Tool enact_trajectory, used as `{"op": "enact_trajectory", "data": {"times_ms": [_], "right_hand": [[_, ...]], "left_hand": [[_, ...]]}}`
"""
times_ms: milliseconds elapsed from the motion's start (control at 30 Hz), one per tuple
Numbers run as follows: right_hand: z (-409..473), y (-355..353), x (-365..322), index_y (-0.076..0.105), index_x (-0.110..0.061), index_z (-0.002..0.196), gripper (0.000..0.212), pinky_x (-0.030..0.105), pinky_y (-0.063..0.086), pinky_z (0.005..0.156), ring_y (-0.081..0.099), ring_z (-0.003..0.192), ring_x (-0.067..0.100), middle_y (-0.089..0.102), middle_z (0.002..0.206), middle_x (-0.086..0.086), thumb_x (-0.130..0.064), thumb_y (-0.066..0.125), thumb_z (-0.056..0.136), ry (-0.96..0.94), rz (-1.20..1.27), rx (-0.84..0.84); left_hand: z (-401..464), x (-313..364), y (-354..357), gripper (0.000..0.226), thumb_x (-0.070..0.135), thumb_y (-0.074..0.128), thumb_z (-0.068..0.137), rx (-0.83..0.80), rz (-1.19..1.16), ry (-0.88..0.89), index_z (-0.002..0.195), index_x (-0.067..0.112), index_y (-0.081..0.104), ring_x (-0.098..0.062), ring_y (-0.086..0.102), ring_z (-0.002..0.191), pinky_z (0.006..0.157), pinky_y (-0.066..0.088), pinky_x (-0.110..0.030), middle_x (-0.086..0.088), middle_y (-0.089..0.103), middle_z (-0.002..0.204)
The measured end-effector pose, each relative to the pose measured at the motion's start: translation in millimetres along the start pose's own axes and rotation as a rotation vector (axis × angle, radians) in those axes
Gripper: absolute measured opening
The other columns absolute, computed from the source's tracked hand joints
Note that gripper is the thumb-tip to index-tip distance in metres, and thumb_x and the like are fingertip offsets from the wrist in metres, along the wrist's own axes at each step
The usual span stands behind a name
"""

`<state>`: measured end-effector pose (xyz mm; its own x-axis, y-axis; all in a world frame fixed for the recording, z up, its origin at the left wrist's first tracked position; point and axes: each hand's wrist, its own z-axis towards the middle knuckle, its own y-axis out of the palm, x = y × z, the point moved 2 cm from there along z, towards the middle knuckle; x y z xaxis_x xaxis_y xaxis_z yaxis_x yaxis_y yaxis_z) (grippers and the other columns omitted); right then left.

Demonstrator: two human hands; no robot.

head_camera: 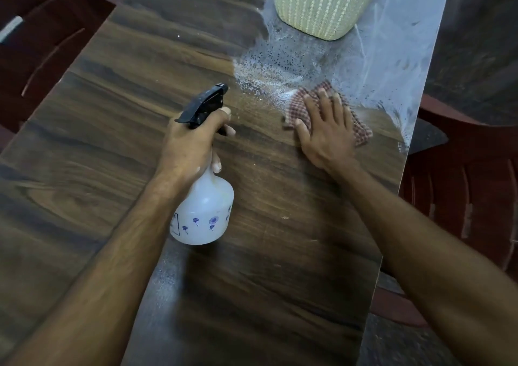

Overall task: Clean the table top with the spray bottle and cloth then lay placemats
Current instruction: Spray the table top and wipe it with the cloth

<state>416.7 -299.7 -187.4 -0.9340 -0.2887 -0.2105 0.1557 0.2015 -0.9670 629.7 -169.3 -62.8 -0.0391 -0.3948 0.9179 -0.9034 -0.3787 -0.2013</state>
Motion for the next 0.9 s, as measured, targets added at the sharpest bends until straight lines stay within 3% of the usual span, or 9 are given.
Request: {"op": "enact_trajectory", "data": {"times_ms": [133,233,433,633,767,900], "right_hand": [[-59.8,11.7,-9.2,0.015,-0.028,0.159,0.067,0.046,-0.002,0.123,-0.001,0.153,0.027,0.006,0.167,0.004,-0.056,0.017,0.098,0.053,-0.014,0.055],[-86.7,21.3,-41.0,0.017,-0.028,0.158,0.068,0.048,0.0,0.123,0.001,0.153,0.029,0.008,0.167,0.004,-0.058,0.019,0.097,-0.029,-0.042,0.019],[-16.8,24.6,-109.1,0.01,-0.032,0.159,0.066,0.048,-0.005,0.122,-0.004,0.153,0.026,0.003,0.167,0.003,-0.061,0.019,0.1,-0.229,-0.047,-0.035],[47.8,6.4,-71.8,0.008,-0.03,0.159,0.066,0.05,-0.006,0.122,-0.007,0.153,0.026,-0.003,0.167,0.004,-0.061,0.017,0.1,-0.071,-0.008,-0.03],[-12.0,12.9,-47.2,0.012,-0.027,0.159,0.066,0.049,-0.002,0.123,-0.004,0.153,0.026,0.002,0.167,0.004,-0.055,0.018,0.1,0.082,0.018,0.05],[-70.8,29.1,-92.4,0.012,-0.027,0.158,0.069,0.049,-0.003,0.122,-0.004,0.153,0.03,0.001,0.167,0.004,-0.056,0.013,0.095,-0.026,-0.008,0.004]], "left_hand": [[4.6,-2.3,-5.6,0.021,0.031,0.063,0.093,0.008,-0.015,-0.003,0.092,0.01,0.066,-0.021,0.044,0.033,0.049,0.039,-0.028,-0.005,0.074,0.087],[6.5,-5.6,-10.1,0.017,0.029,0.063,0.093,0.014,-0.011,-0.004,0.091,0.012,0.065,-0.02,0.043,0.032,0.048,0.039,-0.027,-0.005,0.074,0.085],[9.8,-7.2,-15.6,0.015,0.025,0.062,0.093,0.021,-0.018,0.003,0.083,0.015,0.065,-0.022,0.043,0.032,0.049,0.039,-0.03,-0.007,0.073,0.084],[11.9,0.9,-30.0,0.019,0.032,0.063,0.093,0.033,-0.014,-0.003,0.088,0.014,0.067,-0.019,0.045,0.034,0.053,0.04,-0.031,-0.005,0.075,0.089],[15.0,5.8,-33.8,0.022,0.033,0.064,0.092,0.023,-0.014,-0.002,0.089,0.012,0.068,-0.019,0.045,0.033,0.053,0.04,-0.031,-0.004,0.075,0.089],[16.5,8.9,-37.3,0.025,0.031,0.064,0.092,0.039,-0.026,-0.007,0.095,0.006,0.067,-0.021,0.045,0.034,0.054,0.04,-0.032,-0.005,0.075,0.09]]}}
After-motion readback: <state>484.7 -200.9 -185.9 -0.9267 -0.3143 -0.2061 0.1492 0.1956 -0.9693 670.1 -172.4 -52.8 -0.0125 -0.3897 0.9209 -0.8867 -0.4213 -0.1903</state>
